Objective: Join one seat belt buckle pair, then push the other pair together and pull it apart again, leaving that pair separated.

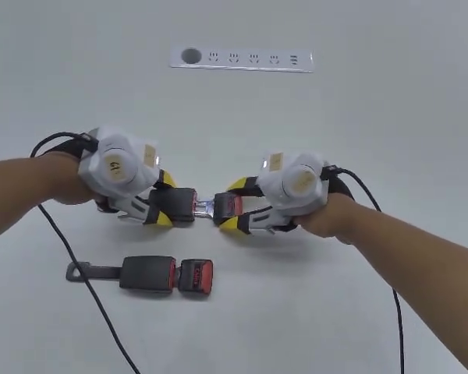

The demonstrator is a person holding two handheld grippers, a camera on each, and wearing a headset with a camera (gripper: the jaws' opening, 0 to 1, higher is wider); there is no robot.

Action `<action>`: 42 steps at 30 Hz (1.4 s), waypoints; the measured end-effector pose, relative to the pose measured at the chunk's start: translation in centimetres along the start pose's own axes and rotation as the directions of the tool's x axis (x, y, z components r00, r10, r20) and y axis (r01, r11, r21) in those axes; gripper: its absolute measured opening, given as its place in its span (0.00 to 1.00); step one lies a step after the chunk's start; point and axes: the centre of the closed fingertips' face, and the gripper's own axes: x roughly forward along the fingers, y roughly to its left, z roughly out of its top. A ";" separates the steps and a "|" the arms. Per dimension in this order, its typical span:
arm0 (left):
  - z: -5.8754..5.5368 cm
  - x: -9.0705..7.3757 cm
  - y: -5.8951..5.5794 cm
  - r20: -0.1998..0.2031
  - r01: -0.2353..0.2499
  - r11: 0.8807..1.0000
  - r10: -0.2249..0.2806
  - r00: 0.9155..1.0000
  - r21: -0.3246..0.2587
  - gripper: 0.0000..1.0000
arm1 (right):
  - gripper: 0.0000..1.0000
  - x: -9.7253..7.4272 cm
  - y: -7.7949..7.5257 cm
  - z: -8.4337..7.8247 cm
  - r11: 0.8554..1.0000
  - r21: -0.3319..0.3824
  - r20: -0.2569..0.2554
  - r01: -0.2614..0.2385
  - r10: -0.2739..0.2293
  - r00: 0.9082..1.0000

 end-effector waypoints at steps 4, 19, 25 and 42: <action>0.0 0.0 0.0 0.001 0.000 1.000 0.000 1.000 0.000 0.35 | 0.37 -1.0 -0.1 -1.0 1.000 -0.007 0.013 0.009 -0.009 1.000; 0.0 0.0 0.0 0.002 0.000 1.000 0.000 1.000 -0.003 0.35 | 0.37 -3.2 -0.2 -3.2 1.000 0.012 0.016 -0.003 0.003 1.000; 0.0 0.0 0.0 0.004 -0.003 1.000 0.003 1.000 -0.007 0.35 | 0.37 -4.2 -0.4 -4.1 1.000 0.021 0.018 0.005 -0.005 1.000; 0.1 0.0 0.0 0.002 -0.010 1.000 0.010 1.000 -0.020 0.35 | 0.37 -7.9 -0.3 -6.4 0.999 0.041 -0.003 0.024 -0.023 1.000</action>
